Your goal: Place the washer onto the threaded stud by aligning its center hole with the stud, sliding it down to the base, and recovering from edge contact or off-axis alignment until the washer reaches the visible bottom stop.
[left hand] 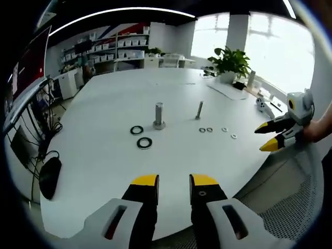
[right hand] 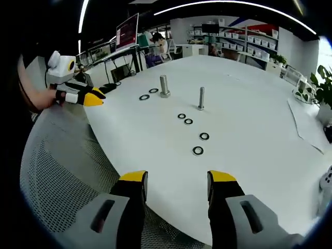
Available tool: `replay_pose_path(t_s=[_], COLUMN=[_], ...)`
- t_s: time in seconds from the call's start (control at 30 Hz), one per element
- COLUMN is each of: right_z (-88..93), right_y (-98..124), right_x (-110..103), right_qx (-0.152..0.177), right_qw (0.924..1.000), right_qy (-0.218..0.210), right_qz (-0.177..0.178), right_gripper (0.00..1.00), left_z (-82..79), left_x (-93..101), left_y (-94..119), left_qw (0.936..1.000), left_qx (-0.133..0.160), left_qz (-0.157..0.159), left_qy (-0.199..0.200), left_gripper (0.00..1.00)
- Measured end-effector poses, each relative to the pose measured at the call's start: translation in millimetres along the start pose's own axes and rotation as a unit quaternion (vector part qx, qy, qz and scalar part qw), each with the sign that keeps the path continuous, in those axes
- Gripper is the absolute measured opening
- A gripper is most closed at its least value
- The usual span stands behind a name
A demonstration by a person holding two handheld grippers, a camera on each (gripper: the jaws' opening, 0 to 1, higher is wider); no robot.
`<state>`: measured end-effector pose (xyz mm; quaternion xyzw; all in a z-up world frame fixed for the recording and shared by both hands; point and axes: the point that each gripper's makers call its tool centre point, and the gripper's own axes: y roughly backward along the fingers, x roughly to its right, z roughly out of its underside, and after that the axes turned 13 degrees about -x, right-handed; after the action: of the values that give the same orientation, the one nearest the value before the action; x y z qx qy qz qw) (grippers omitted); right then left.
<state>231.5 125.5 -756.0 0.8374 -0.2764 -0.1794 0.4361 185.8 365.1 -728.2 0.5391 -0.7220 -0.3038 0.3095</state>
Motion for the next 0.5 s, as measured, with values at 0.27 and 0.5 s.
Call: replay_pose_path(t_s=[0.27, 0.5], right_z=[5.2, 10.0], right_y=[2, 0], right_x=[13, 19], right_qx=[-0.007, -0.02], right_qw=[0.9993, 0.9987], right_qy=[-0.024, -0.026], right_qz=[0.028, 0.04], right_gripper=[0.48, 0.48], left_z=[-2.8, -1.5], left_x=[3.0, 5.5], left_y=[1, 0], left_qw=[0.9999, 0.9999], left_qx=[0.01, 0.006], left_qz=[0.009, 0.015], left_qy=[0.002, -0.002], left_gripper=[0.21, 0.21])
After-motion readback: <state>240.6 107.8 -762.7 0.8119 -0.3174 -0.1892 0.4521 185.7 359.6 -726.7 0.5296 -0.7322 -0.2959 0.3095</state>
